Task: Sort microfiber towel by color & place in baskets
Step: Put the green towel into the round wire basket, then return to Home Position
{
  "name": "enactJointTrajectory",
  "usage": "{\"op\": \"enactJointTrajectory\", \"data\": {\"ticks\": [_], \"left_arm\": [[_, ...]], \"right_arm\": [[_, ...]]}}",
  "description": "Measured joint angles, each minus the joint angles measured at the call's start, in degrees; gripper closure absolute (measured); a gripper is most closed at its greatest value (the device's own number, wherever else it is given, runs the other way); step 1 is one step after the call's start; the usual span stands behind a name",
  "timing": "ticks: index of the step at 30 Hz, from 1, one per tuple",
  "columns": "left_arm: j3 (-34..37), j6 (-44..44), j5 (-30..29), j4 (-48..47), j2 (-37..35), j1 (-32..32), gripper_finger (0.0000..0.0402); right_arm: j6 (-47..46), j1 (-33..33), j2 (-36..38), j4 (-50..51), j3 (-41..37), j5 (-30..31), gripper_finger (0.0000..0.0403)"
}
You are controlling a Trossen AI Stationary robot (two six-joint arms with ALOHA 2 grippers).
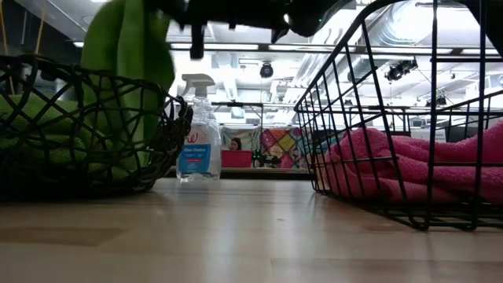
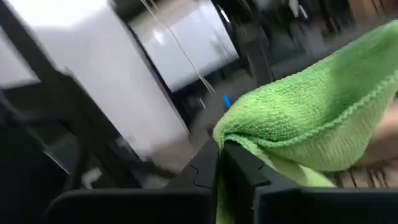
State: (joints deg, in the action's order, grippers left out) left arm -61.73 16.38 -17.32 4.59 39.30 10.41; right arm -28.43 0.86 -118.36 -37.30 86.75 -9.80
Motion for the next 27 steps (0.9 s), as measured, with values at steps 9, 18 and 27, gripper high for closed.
{"op": "enactJointTrajectory", "data": {"ticks": [9, 18, 27], "left_arm": [[0.0, -0.07, -0.02, -0.05, -0.94, 0.0, 0.0181], [0.0, 0.02, 0.0, -0.77, -1.02, 0.0, 0.0181], [0.0, 2.76, -1.56, -25.61, -0.63, 0.02, 0.0181]], "right_arm": [[1.49, 2.45, -5.06, 28.14, 10.57, -0.31, 0.0215], [9.87, 2.14, -6.06, 50.42, 25.2, -5.8, 0.0102], [23.0, 2.77, -5.85, 90.7, 37.36, -5.43, 0.01]]}}
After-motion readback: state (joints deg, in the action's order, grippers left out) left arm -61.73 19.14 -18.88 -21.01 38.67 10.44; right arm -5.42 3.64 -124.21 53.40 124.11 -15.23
